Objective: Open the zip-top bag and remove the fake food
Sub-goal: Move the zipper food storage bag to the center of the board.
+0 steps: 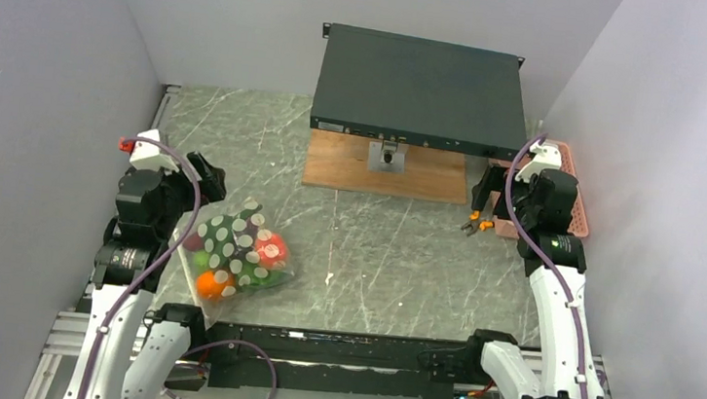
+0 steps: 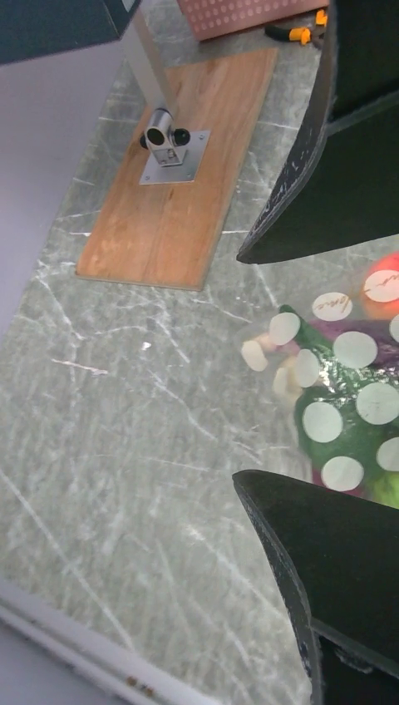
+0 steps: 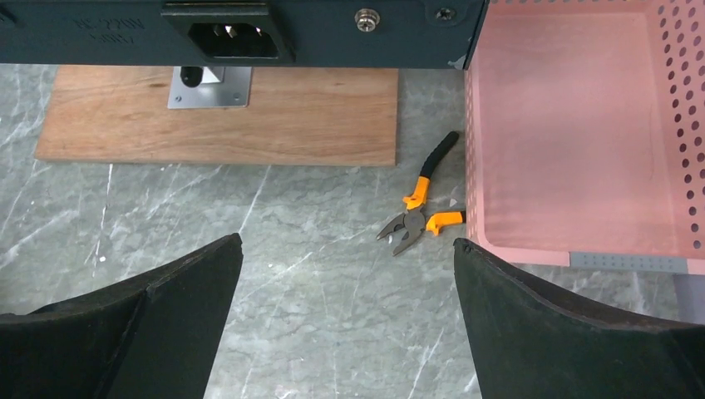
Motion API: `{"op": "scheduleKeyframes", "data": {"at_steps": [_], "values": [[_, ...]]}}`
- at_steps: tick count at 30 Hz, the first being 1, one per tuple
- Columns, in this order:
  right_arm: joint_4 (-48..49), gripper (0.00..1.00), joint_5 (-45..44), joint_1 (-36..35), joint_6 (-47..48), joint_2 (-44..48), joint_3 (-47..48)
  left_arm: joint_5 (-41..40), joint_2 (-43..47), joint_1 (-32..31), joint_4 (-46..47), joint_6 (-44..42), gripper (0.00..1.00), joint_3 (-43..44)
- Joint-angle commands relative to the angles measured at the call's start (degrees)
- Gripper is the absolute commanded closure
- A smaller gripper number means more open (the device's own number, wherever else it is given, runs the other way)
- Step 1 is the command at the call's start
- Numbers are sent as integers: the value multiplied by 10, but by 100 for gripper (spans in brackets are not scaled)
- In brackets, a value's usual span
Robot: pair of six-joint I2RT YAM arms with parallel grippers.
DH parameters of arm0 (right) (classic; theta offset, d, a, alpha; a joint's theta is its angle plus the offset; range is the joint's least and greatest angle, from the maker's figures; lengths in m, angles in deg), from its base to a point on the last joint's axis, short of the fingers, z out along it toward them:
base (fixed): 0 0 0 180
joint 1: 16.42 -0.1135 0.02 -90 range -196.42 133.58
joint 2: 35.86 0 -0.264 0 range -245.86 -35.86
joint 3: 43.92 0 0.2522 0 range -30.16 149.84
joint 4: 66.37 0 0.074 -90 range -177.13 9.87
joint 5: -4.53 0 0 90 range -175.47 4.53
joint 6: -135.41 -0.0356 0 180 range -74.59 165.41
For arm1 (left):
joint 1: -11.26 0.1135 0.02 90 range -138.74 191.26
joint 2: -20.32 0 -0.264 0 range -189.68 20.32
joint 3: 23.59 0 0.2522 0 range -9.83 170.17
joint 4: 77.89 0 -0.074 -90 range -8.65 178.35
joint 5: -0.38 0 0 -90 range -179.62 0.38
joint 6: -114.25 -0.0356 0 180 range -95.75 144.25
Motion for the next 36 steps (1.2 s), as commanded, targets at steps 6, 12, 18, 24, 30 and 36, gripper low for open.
{"op": "scheduleKeyframes", "data": {"at_steps": [6, 12, 18, 24, 30, 36], "values": [[25, 0, 187, 1, 88, 10, -19, 21, 12, 2, -29, 89, 1, -63], [-22, 0, 444, -7, 255, 14, -41, 45, -17, 2, -27, 90, 1, -81], [-98, 0, 504, -21, 365, -16, -27, 87, -83, 3, -32, 106, 1, -98], [-119, 0, 525, -32, 405, -48, -15, 97, -174, -2, -47, 117, 1, -76], [-111, 0, 518, -39, 413, -59, -9, 52, -282, -59, -85, 128, 1, -32], [-103, 0, 515, -57, 417, -50, -23, 37, -344, -95, -83, 97, 28, 28]]}}
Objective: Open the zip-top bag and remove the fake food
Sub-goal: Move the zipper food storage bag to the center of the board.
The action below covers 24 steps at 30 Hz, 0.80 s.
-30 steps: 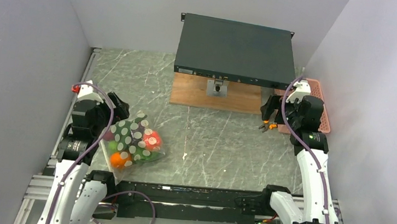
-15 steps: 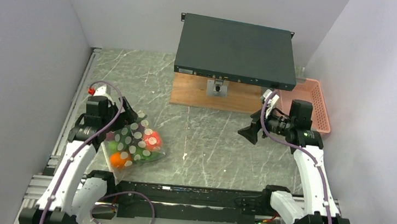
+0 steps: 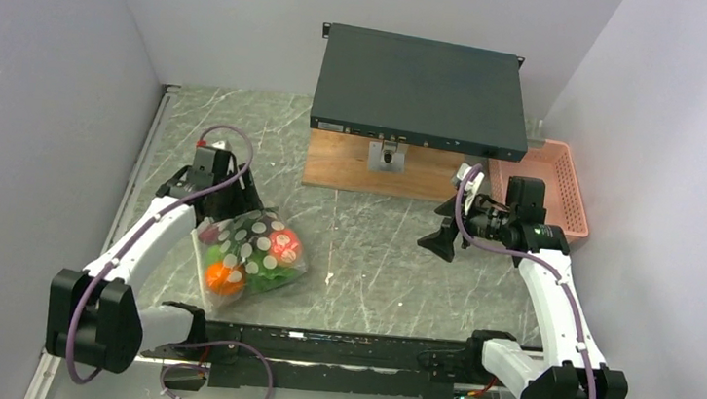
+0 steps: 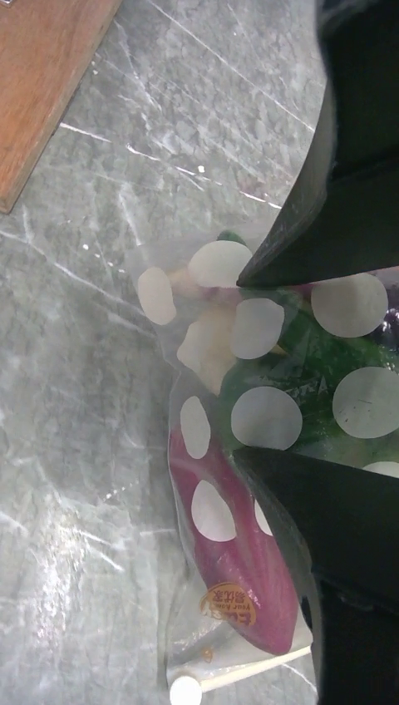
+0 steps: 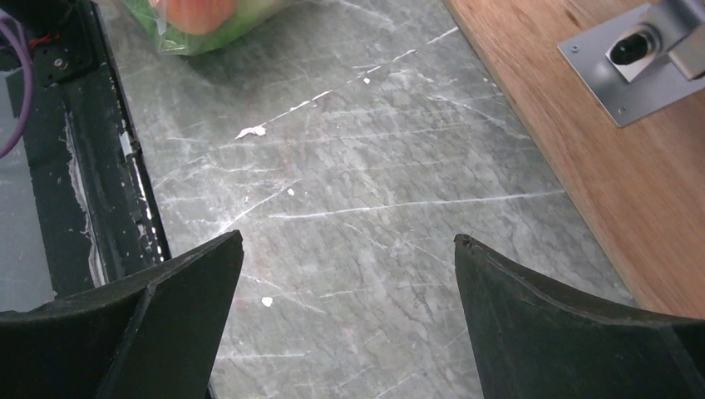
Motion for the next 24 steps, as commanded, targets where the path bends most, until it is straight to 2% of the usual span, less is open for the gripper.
{"op": "scheduleKeyframes", "data": {"at_steps": [1, 5, 9, 12, 14, 17, 20, 24], "values": [[9, 0, 22, -11, 23, 9, 11, -2, -33, -19, -33, -24, 33, 40], [14, 0, 23, -17, 22, 6, 13, 52, -73, -21, -14, -55, 59, 85], [16, 0, 21, -25, 28, 2, 20, 109, -117, -38, -7, -90, 71, 143], [20, 0, 30, -41, 33, -2, 19, 115, -122, -52, -13, -112, 77, 175], [26, 0, 33, -68, 32, -6, 19, 81, -97, -52, -31, -123, 77, 185], [55, 0, 19, -135, 22, -20, 16, 3, -32, -48, -60, -134, 68, 173], [173, 0, -37, -216, -91, -48, -1, -10, 32, -23, -73, -130, 65, 140], [302, 0, -121, -328, -180, -109, 3, -19, 131, -3, -43, -74, 65, 60]]}}
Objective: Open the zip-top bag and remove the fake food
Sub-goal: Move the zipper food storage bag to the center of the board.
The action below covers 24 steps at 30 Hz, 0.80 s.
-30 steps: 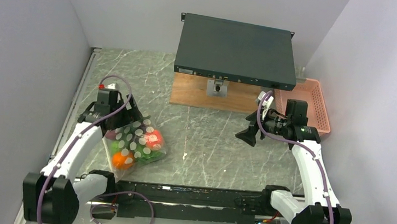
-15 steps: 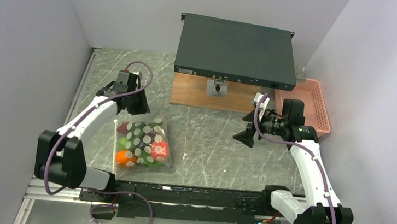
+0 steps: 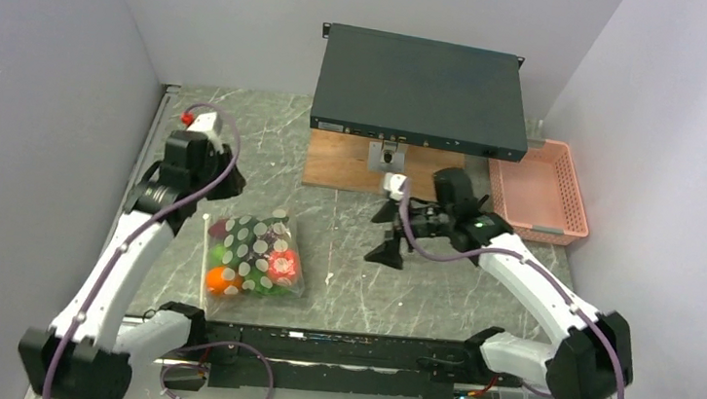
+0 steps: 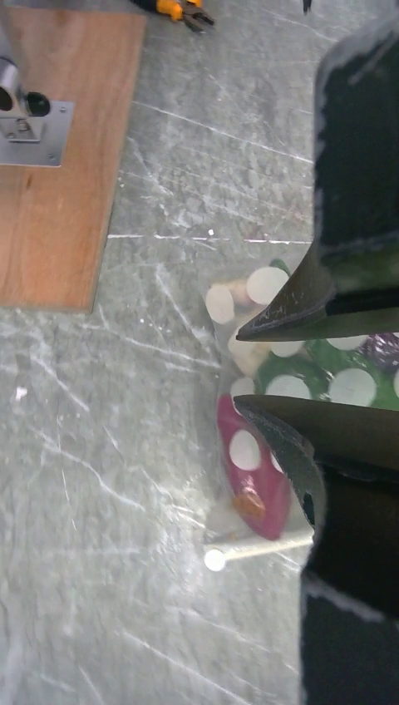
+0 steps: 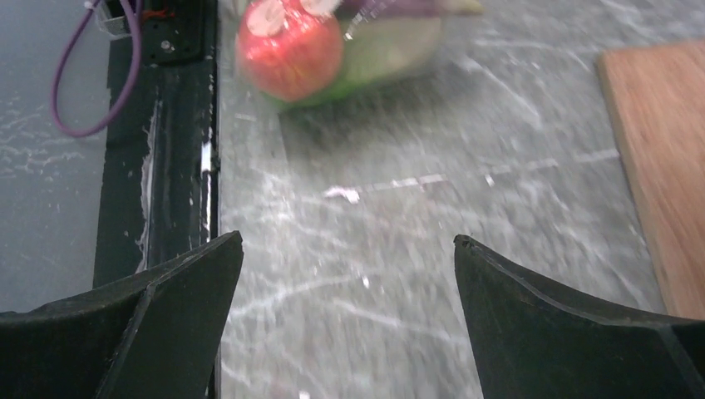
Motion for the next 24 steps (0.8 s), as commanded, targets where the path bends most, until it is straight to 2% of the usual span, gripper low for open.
{"op": "scheduleKeyframes", "data": {"at_steps": [1, 4, 10, 14, 18, 24], "values": [[193, 0, -93, -112, -127, -72, 12, -46, 99, 15, 17, 58, 65, -81], [284, 0, -155, -167, -227, -137, 40, -73, 172, 15, 39, 119, 64, -135], [326, 0, -378, -266, -453, -219, 90, -110, 279, 15, 14, 165, 46, -186], [351, 1, -388, -296, -538, -245, 94, -113, 345, 15, -15, 152, 39, -201], [366, 2, -385, -324, -582, -269, 98, -123, 413, 15, -34, 146, 32, -210], [365, 8, -410, -331, -615, -317, 113, -109, 450, 15, -49, 146, 29, -210]]}}
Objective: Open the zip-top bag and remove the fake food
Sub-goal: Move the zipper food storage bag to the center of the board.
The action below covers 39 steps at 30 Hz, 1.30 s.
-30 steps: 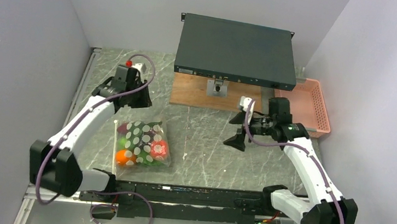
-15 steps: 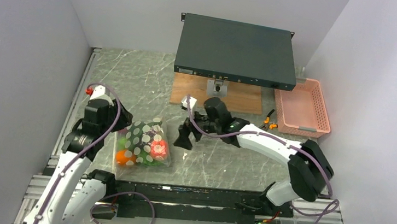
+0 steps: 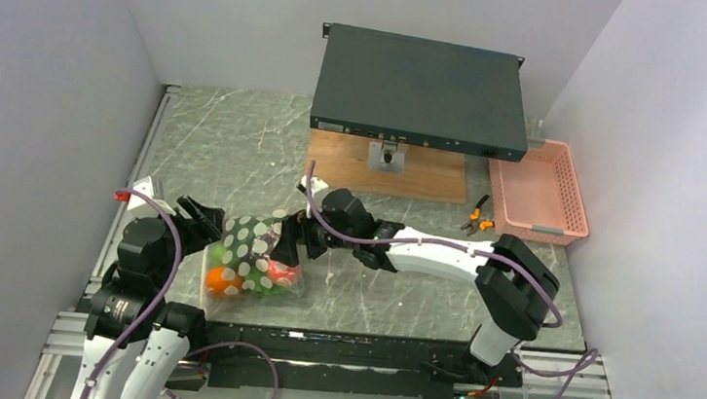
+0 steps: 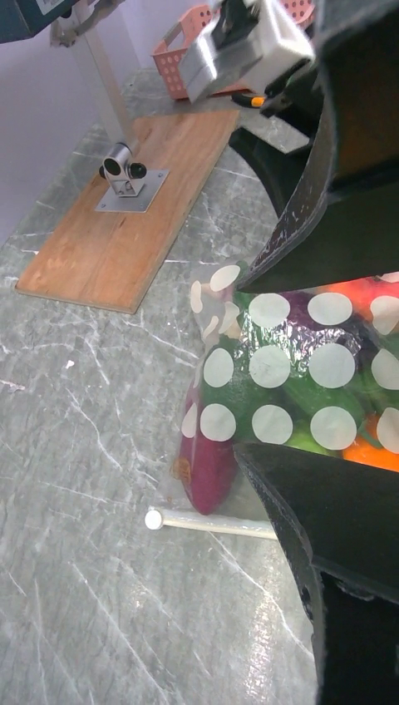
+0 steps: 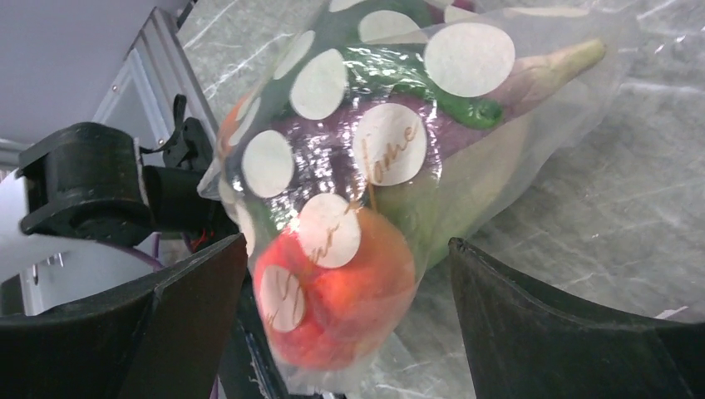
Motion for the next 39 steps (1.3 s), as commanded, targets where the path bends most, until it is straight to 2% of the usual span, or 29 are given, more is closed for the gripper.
{"op": "scheduleKeyframes", "data": {"at_steps": [1, 2, 4, 5, 7, 10, 12, 17, 20, 23, 26, 30, 36, 39], "values": [[30, 9, -32, -2, -54, -30, 27, 8, 11, 1, -20, 2, 27, 0], [35, 12, -28, -2, -55, -35, 25, 14, 13, 1, -26, 3, 26, 0], [48, 24, -13, -2, -54, -43, 23, 21, 18, 2, -39, 4, 23, 1], [54, 32, -8, -2, -51, -44, 23, 21, 22, 1, -45, 5, 21, 0], [63, 56, 1, -1, -47, -44, 21, 20, 34, 1, -57, 7, 17, -1], [66, 89, 2, 6, -28, -32, 17, 25, 51, 1, -75, 15, 6, -1], [45, 99, -14, 17, -10, -15, 13, 39, 56, 1, -89, 27, 1, 4], [-5, 100, -3, 83, 34, 51, -30, 73, 39, 1, -106, 54, 0, 12], [-34, 100, 7, 129, 59, 100, -59, 94, 22, 1, -69, 71, 0, -5], [-56, 100, 26, 172, 73, 139, -88, 141, -11, 1, 5, 110, 0, -52], [-63, 100, 63, 213, 76, 161, -121, 214, -58, 2, 124, 171, 1, -121], [-34, 100, 113, 250, 88, 186, -166, 262, -118, 2, 284, 234, 4, -204], [-16, 100, 116, 274, 87, 182, -203, 335, -246, 2, 381, 202, 6, -221], [-23, 100, 106, 281, 96, 182, -215, 381, -304, 0, 476, 204, 9, -242]]}}
